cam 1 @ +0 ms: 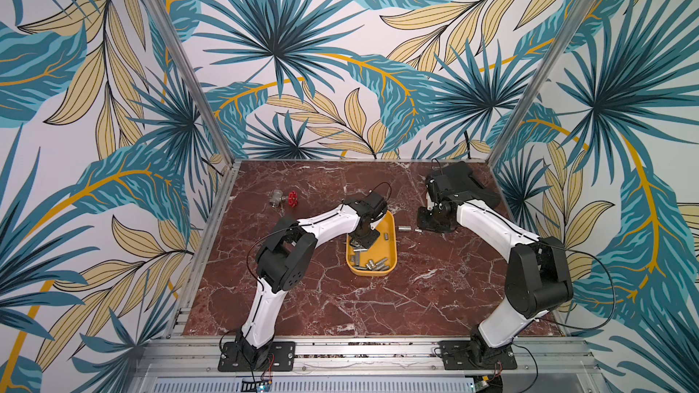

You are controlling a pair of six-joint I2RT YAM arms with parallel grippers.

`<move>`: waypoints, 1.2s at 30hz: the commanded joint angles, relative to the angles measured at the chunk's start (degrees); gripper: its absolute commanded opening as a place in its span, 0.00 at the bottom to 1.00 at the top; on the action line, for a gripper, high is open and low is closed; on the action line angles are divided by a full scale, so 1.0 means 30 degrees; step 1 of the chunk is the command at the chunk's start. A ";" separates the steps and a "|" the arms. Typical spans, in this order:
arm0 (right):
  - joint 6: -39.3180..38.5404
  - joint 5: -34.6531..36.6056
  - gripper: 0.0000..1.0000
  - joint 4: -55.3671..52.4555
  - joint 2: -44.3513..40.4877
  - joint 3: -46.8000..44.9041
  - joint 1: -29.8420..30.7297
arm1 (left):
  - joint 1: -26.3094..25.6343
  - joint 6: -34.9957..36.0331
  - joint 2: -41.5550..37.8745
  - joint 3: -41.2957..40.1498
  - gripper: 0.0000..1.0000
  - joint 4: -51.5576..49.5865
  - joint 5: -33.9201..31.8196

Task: Take out the socket from the storage box
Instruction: Pick up the socket head from the storage box, then place the socket head at the center of the board.

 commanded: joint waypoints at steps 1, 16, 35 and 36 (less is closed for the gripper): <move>0.0248 -0.0101 0.34 0.0176 -0.0563 -0.0501 -0.0060 | -0.0050 0.0405 0.0791 0.1188 0.39 -0.0765 -0.0268; 0.0302 -0.0226 0.34 0.0236 -0.0403 -0.0501 -0.0060 | -0.0046 0.0332 0.0383 0.1010 0.19 -0.0235 -0.0301; 0.0241 -0.0163 0.34 0.0191 -0.0599 -0.0555 -0.0060 | 0.6267 -0.1525 -0.4763 -0.1902 0.15 0.0769 0.1072; 0.0269 -0.0218 0.34 0.0241 -0.0594 -0.0592 -0.0060 | 0.6827 -0.1638 -0.4861 -0.2247 0.15 0.0754 0.1310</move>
